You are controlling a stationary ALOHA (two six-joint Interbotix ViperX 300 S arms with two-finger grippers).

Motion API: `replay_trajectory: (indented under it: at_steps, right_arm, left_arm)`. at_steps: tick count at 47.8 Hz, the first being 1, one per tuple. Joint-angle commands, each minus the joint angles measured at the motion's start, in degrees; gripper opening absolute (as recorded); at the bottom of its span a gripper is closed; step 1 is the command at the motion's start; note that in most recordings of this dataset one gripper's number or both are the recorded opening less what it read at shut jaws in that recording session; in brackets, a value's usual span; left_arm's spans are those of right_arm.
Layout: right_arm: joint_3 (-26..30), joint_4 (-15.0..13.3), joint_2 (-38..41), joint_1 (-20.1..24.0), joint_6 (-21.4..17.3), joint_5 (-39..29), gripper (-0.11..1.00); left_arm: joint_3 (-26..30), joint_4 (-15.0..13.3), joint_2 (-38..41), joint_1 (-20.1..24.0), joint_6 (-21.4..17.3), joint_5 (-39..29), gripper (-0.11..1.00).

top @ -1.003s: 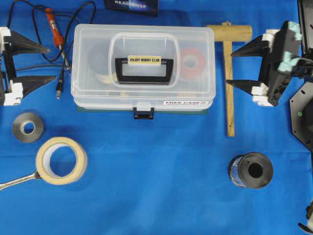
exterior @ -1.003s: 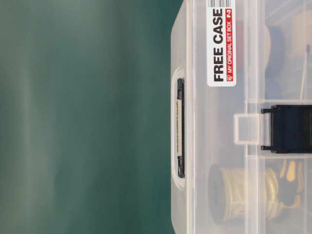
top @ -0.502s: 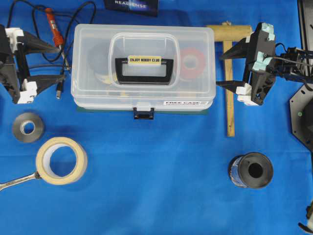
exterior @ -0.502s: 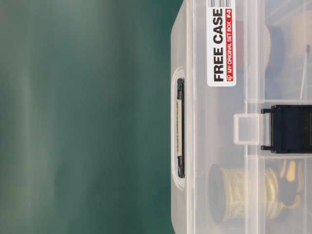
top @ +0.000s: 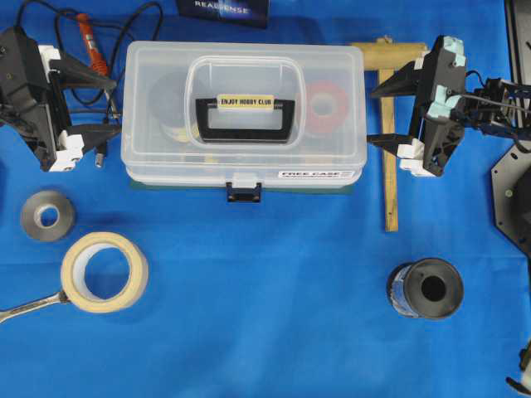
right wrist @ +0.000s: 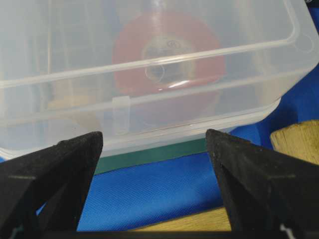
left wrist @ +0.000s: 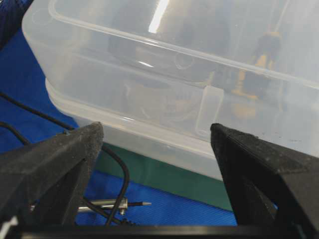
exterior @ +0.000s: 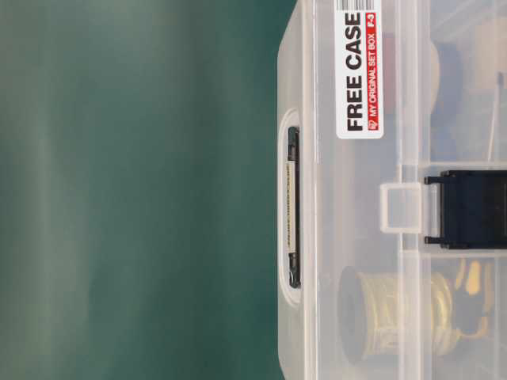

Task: Open the tool box with both arms.
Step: 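Grip the lid edges with both grippers and lift the lid upward, then swing the lid back away from the box with both grippers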

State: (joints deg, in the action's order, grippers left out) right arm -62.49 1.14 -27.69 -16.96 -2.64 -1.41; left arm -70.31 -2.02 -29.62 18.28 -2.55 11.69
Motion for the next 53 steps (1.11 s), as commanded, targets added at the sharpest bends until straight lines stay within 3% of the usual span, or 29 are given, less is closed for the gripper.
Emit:
replay_trajectory:
  at_steps: [1, 17, 38, 53]
  right_arm:
    - [2.0, 0.0, -0.2, -0.1, -0.1, 1.1, 0.84]
    - [3.9, 0.1, -1.1, -0.1, -0.1, 0.1, 0.84]
    - [6.8, -0.9, -8.0, -0.2, 0.4, -3.9, 0.84]
    - [6.9, -1.0, -10.1, -1.8, 0.4, -3.8, 0.84]
  left_arm:
    - [2.1, -0.1, -0.5, -0.2, 0.2, 0.7, 0.88]
    - [2.1, -0.1, -3.5, -0.2, 0.6, 0.5, 0.88]
    - [2.1, -0.1, -12.2, 0.0, 0.3, 0.5, 0.88]
    - [2.2, -0.1, -12.4, 1.1, 0.2, 0.8, 0.88]
